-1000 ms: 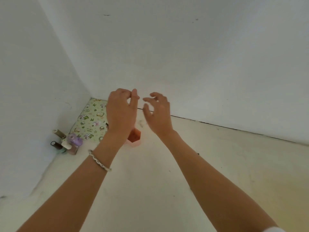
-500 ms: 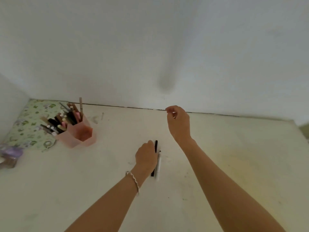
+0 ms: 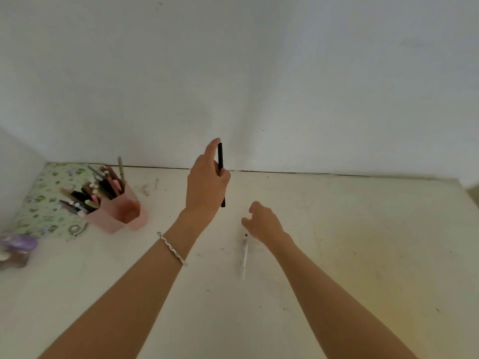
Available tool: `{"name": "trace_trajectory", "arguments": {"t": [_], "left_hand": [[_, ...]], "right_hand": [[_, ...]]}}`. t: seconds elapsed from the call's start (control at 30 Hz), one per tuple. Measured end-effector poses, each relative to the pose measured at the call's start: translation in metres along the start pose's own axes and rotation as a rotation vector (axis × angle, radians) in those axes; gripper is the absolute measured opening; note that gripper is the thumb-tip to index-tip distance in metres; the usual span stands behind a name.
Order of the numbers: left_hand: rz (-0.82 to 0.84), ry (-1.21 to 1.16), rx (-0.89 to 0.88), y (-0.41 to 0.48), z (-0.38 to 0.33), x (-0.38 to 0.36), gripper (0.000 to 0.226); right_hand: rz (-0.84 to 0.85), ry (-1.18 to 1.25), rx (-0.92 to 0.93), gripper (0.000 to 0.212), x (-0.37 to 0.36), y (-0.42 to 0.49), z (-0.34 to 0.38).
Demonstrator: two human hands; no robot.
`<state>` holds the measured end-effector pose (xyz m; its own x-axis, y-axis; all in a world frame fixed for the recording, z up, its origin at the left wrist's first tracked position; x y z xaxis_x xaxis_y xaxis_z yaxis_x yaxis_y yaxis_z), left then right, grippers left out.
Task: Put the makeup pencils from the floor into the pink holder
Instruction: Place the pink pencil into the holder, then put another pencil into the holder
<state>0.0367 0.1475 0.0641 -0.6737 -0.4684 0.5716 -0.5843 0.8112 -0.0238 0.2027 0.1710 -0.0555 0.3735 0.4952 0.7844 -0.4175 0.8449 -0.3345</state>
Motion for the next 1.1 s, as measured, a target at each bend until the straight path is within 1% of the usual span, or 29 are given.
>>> {"name": "trace_trajectory", "arguments": {"t": [0.07,0.1,0.13,0.17,0.23,0.33,0.4,0.5,0.53,0.63,0.8,0.87,0.93,0.97,1.03,1.1], "left_hand": [[0.02,0.002,-0.001,-0.006,0.004,0.002,0.059],[0.025,-0.002,0.007,-0.008,0.008,0.004,0.057],[0.02,-0.006,0.017,-0.009,0.012,0.01,0.056],[0.002,-0.014,0.022,-0.009,0.016,0.018,0.055],[-0.086,-0.049,0.018,-0.003,0.022,0.048,0.053],[-0.272,-0.154,-0.003,0.015,0.031,0.115,0.048],[-0.384,-0.221,-0.011,0.027,0.039,0.161,0.045],[-0.498,-0.256,0.02,0.041,0.059,0.213,0.043],[-0.507,-0.245,0.037,0.045,0.067,0.223,0.043],[-0.467,-0.152,0.077,0.055,0.085,0.227,0.043],[-0.331,0.042,0.122,0.064,0.106,0.208,0.037],[-0.29,0.154,0.11,0.064,0.111,0.202,0.025],[-0.23,0.341,0.069,0.065,0.11,0.195,0.008],[-0.198,0.397,0.062,0.065,0.11,0.193,0.007],[-0.207,0.432,0.075,0.067,0.109,0.199,0.027],[-0.292,0.38,0.077,0.07,0.104,0.219,0.044]], "right_hand": [[0.101,-0.125,0.038,0.032,-0.019,-0.003,0.008],[0.122,-0.148,0.067,0.03,-0.024,-0.003,0.013],[0.115,-0.148,0.096,0.026,-0.026,-0.002,0.02],[0.07,-0.127,0.121,0.024,-0.021,0.001,0.028],[-0.115,-0.017,0.176,0.023,0.001,0.01,0.053],[-0.425,0.365,0.295,0.018,0.05,0.017,0.107],[-0.568,0.542,0.387,0.017,0.076,0.017,0.142],[-0.69,0.656,0.487,0.013,0.094,0.015,0.187],[-0.704,0.677,0.516,0.012,0.094,0.015,0.2],[-0.709,0.707,0.58,0.012,0.088,0.014,0.223],[-0.681,0.714,0.62,0.012,0.069,0.02,0.244],[-0.664,0.712,0.628,0.012,0.061,0.024,0.252],[-0.65,0.7,0.63,0.012,0.052,0.028,0.259],[-0.647,0.699,0.629,0.012,0.049,0.029,0.262],[-0.66,0.713,0.637,0.012,0.042,0.029,0.269],[-0.689,0.72,0.664,0.012,0.038,0.028,0.277]]}}
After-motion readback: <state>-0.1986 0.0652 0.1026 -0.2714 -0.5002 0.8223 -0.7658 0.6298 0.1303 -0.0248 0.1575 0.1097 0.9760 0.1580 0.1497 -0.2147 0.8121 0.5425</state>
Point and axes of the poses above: each hand's wrist, its own y-axis towards the middle knuckle, its own x-axis out of the back of the hand, z = x × y, the point moved 7 cm from there along y, towards the middle knuckle, and after that the axes turned 12 degrees about x, right-handed, at the moved point
